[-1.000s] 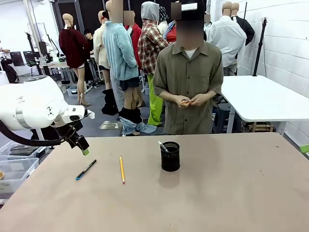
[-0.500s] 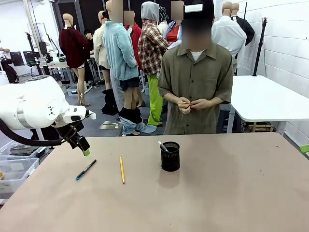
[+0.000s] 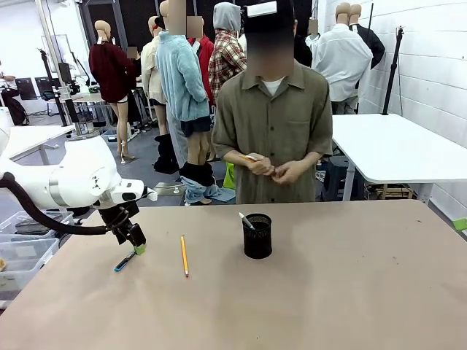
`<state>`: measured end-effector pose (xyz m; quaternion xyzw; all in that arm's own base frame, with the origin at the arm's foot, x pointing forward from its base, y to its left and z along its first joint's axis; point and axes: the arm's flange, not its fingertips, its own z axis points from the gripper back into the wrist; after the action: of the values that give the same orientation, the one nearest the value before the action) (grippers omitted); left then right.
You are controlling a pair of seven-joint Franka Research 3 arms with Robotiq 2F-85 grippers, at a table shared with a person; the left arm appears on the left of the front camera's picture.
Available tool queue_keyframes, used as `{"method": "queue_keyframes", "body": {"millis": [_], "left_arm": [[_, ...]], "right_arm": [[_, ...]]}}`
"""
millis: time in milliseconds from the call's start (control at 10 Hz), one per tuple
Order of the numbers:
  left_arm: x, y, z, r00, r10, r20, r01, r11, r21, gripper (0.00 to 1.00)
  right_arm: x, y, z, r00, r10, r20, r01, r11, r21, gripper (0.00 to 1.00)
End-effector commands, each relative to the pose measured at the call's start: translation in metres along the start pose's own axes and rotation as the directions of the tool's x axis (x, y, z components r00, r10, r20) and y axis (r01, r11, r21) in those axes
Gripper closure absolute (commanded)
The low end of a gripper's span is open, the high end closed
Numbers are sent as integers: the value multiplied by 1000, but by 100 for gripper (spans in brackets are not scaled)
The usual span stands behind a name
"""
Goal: Place the pens into the pen holder.
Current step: Pick up a writing instrument from the table and place it into the Pen holder.
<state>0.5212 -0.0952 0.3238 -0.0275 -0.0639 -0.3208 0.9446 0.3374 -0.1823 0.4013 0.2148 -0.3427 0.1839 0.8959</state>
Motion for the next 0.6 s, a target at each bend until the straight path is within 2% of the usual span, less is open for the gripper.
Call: {"method": "queue_keyframes", "body": {"millis": [0,300,400,500], "left_arm": [[7,9,-6,999,37,-21,-38,999,-27,0],[7,9,-18,998,47,-47,-48,998,-35,0],[4,7,-20,998,24,-60,-25,999,-28,7],[2,7,-20,997,23,-68,-25,999,-25,27]], "right_arm": [[-1,0,-1,1000,17,-14,-17,1000,-5,11],[-1,0,-1,1000,17,-14,-17,1000,-5,11],[-1,0,-1,1000,17,-14,-17,1000,-5,11],[-1,0,-1,1000,17,-14,-17,1000,-5,11]]}}
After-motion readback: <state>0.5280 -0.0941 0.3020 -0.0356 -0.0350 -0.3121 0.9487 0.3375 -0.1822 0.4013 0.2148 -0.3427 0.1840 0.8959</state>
